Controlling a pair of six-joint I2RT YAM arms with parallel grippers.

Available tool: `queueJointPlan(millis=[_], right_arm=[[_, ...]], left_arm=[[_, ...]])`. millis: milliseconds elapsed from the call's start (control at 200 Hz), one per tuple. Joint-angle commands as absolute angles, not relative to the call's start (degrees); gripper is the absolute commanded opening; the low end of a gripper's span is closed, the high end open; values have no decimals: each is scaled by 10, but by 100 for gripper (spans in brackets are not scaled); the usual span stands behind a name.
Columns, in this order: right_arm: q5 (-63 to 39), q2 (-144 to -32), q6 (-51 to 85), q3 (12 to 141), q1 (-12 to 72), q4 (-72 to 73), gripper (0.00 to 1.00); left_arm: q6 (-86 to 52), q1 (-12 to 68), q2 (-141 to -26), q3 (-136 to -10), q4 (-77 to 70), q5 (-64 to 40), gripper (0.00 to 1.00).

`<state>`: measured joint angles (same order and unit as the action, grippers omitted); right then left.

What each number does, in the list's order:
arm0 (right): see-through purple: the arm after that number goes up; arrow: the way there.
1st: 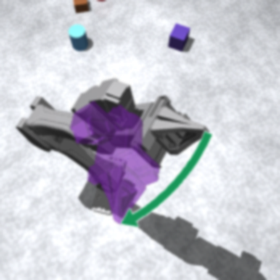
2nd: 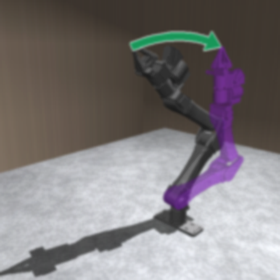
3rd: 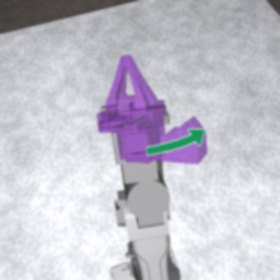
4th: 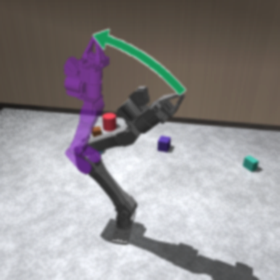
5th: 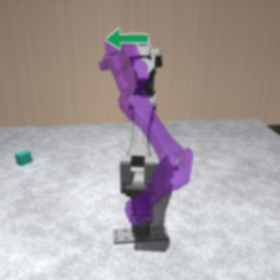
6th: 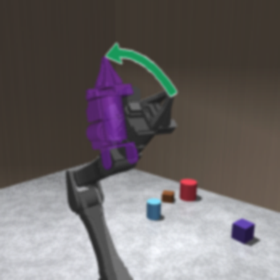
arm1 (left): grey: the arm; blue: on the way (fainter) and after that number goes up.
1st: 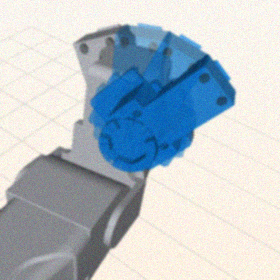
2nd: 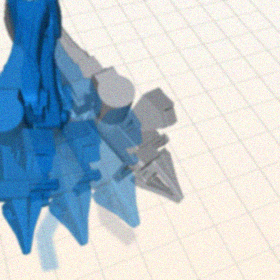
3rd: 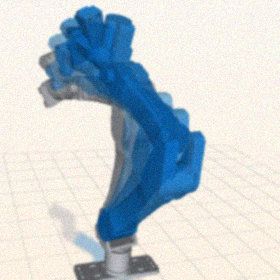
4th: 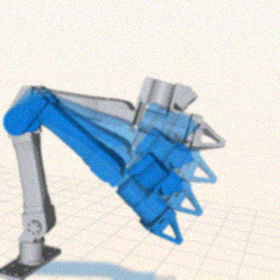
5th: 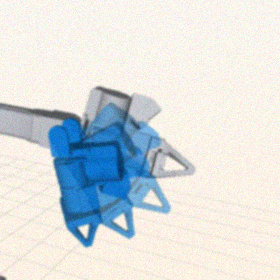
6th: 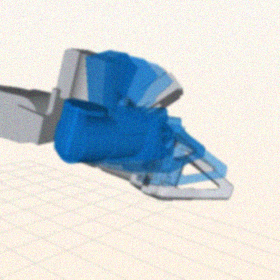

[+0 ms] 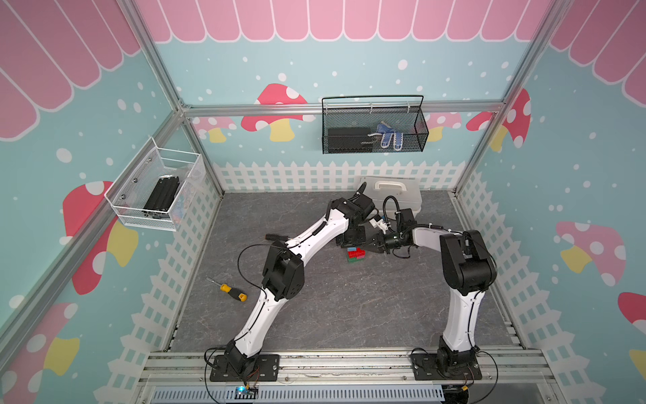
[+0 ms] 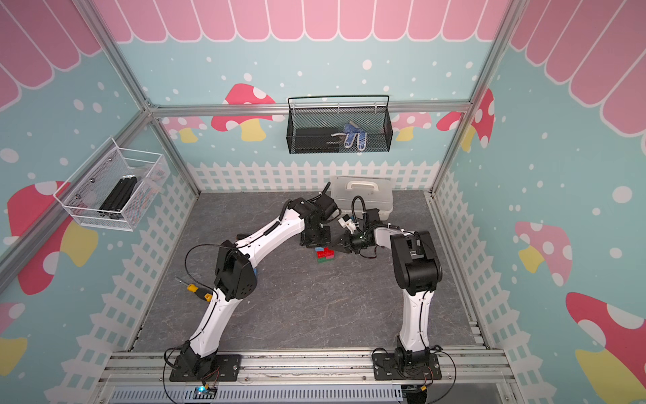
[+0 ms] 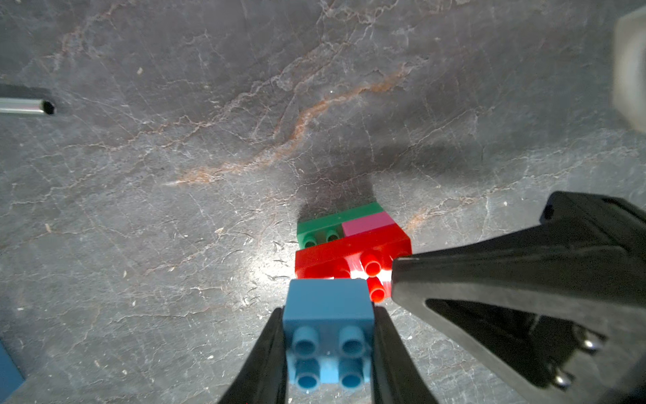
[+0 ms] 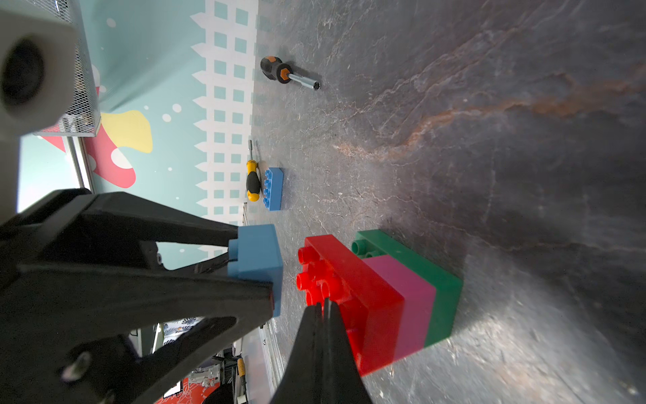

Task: Assemble the number 5 with lego
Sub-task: Assemble the lego brick with the lego brick.

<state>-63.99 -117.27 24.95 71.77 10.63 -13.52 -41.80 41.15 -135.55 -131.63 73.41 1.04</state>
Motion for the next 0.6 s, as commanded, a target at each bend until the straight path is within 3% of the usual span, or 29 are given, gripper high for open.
queueJointPlan(millis=[0,595], right_arm=[[-603,-1185,233,715,111,-167,0],[-595,-1192,229,719,114,-179,0]], left_arm=[[-428,422,-1375,-1335,733,14,20],[-444,426,-1385,-1322,730,10,20]])
